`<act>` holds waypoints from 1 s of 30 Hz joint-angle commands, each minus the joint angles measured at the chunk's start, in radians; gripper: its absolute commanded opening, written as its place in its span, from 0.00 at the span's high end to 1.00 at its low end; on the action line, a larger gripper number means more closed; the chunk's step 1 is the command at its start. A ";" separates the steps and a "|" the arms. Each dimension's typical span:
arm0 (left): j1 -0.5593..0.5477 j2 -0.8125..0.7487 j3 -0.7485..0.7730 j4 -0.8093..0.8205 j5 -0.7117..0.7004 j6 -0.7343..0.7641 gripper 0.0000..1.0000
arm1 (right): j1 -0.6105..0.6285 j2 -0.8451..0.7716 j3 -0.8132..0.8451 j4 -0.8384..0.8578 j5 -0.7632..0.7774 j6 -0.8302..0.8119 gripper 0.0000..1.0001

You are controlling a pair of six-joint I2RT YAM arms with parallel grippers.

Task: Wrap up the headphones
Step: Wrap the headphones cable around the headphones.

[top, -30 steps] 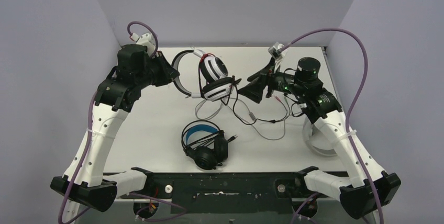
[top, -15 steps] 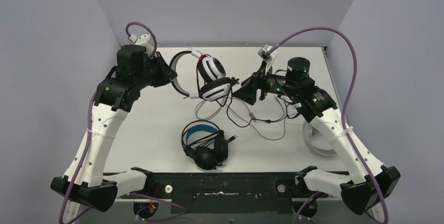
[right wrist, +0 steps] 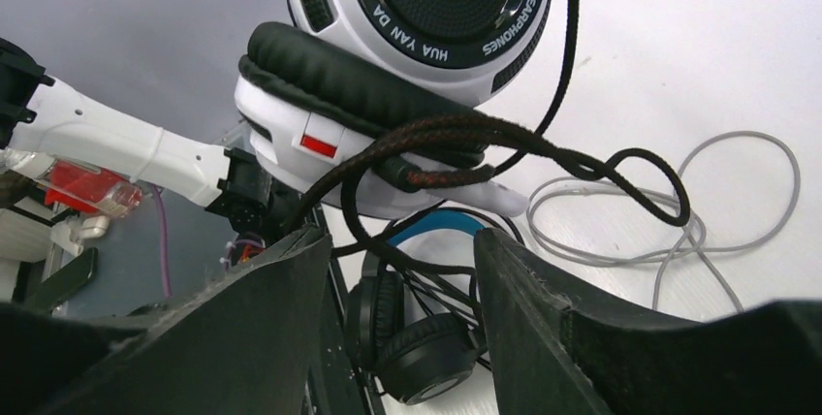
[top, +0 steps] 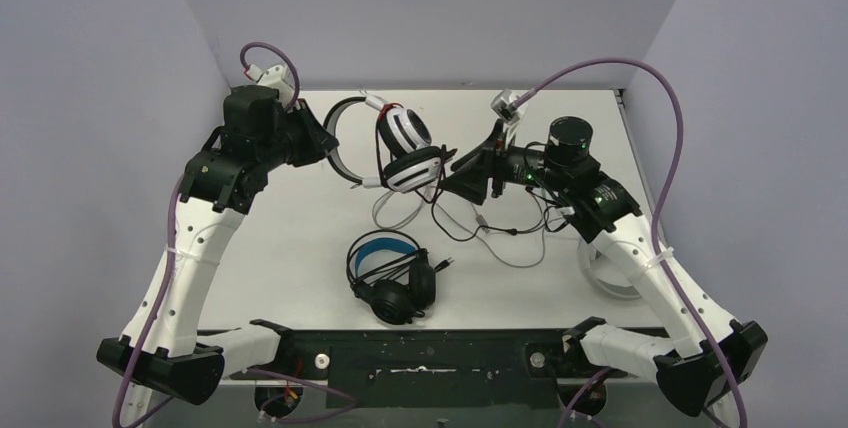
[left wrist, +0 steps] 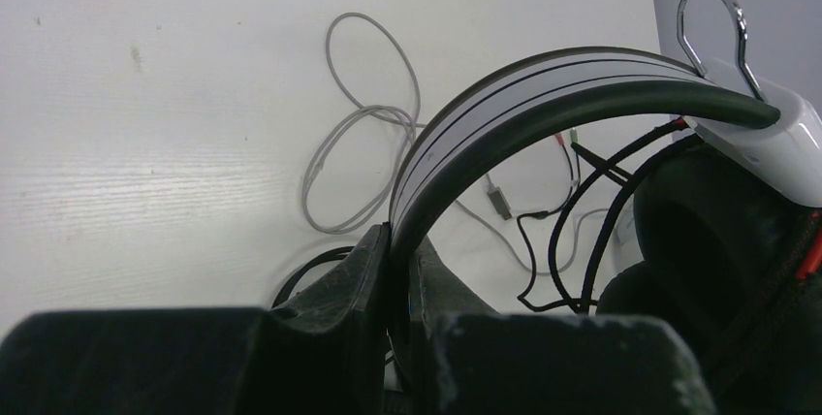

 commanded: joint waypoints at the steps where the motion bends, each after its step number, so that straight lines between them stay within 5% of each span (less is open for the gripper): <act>1: 0.000 -0.043 0.070 0.099 0.047 -0.040 1.00 | 0.015 0.037 -0.001 0.155 -0.003 0.074 0.50; 6: 0.001 -0.049 0.073 0.076 -0.005 -0.036 1.00 | 0.016 0.014 -0.022 0.213 0.013 0.103 0.79; 9: 0.002 -0.042 0.074 0.071 -0.038 -0.041 1.00 | 0.011 -0.032 -0.013 0.111 0.110 0.057 1.00; 17: 0.042 -0.039 0.043 0.049 -0.093 -0.041 1.00 | -0.016 -0.161 0.134 -0.395 0.898 -0.104 1.00; 22: 0.053 -0.033 0.034 0.053 -0.050 -0.037 1.00 | -0.115 -0.132 0.134 -0.457 0.925 -0.127 1.00; 30: 0.060 -0.011 0.093 0.071 0.050 -0.083 1.00 | -0.172 -0.048 -0.076 -0.356 0.699 -0.190 1.00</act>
